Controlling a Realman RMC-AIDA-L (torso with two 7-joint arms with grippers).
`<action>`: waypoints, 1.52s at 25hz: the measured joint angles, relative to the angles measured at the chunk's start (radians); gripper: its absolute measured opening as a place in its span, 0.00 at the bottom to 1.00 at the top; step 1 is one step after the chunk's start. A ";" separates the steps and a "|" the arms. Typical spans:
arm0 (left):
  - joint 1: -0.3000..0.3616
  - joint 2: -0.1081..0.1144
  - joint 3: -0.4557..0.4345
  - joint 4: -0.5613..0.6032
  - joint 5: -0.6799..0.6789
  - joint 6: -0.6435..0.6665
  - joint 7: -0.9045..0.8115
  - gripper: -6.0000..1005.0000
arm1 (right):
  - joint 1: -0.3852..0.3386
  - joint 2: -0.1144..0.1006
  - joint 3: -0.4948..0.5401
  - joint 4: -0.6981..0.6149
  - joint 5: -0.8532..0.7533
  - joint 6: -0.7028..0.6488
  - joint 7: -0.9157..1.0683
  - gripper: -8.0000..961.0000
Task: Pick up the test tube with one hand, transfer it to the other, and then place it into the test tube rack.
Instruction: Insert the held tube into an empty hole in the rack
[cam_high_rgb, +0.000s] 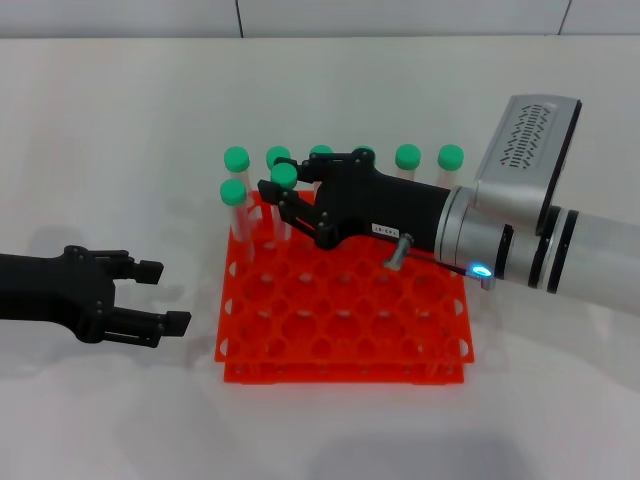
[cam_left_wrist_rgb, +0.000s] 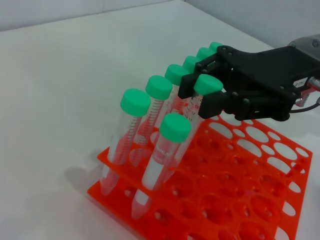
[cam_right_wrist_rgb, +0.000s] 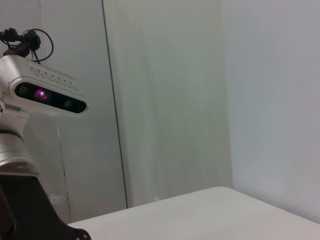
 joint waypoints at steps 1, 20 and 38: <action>0.000 0.000 0.000 0.000 0.000 0.000 0.000 0.89 | 0.000 0.000 0.000 0.000 0.000 0.001 0.000 0.28; -0.004 -0.005 -0.003 -0.012 0.000 0.000 0.014 0.89 | -0.007 0.000 -0.001 0.005 0.001 0.007 0.000 0.28; -0.002 -0.006 0.000 -0.012 0.000 0.000 0.017 0.89 | 0.007 0.000 -0.014 0.001 0.001 0.007 0.003 0.28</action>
